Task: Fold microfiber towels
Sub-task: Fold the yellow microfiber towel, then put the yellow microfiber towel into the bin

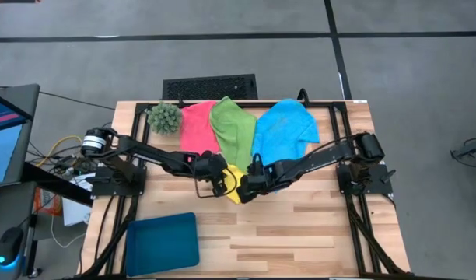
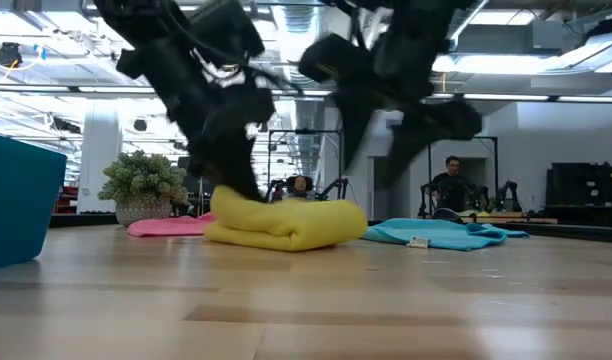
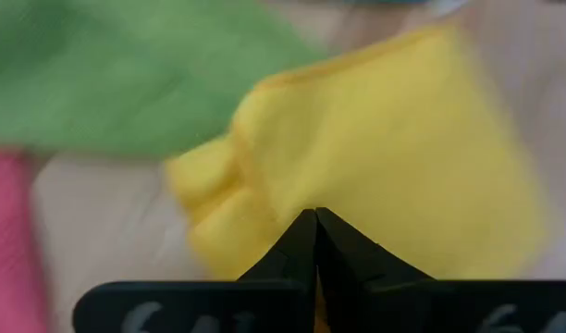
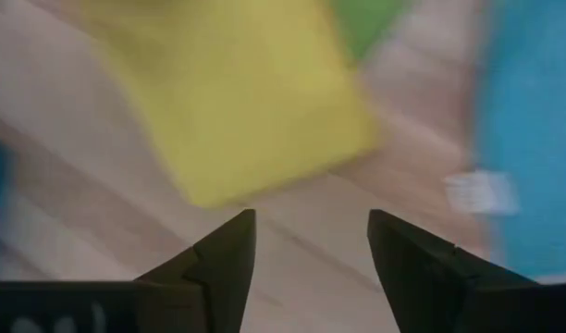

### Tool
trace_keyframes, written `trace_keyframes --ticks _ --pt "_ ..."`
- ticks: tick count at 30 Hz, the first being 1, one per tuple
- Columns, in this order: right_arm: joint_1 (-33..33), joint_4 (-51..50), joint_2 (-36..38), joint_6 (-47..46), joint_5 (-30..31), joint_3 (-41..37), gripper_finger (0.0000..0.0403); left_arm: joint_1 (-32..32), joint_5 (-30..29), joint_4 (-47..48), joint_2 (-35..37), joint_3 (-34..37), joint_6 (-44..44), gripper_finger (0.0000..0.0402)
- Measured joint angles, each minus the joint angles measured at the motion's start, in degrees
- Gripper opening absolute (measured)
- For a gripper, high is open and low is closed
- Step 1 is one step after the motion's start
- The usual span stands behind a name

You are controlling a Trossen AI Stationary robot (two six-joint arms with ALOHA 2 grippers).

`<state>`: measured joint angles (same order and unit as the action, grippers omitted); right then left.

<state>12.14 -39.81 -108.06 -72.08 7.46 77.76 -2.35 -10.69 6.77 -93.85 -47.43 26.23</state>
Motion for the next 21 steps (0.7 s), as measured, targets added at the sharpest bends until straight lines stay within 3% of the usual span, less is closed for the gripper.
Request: trace_keyframes --ticks 6,11,16,21 --pt "0.6 3.3 -2.9 -1.6 0.0 0.2 0.0225 0.4 -1.5 3.0 -1.3 0.1 1.5 0.0" --pt "0.6 4.0 -3.2 -1.2 0.2 0.2 0.0223 0.5 1.2 4.5 -1.9 -0.5 5.1 0.0" --pt "0.6 3.1 -2.4 -0.5 0.4 0.1 0.0223 0.6 3.5 7.1 3.9 -3.2 7.7 0.0" --pt "1.8 1.6 -2.1 -0.1 0.2 0.0 0.0219 2.5 0.0 17.9 10.7 -6.2 9.0 0.0021"
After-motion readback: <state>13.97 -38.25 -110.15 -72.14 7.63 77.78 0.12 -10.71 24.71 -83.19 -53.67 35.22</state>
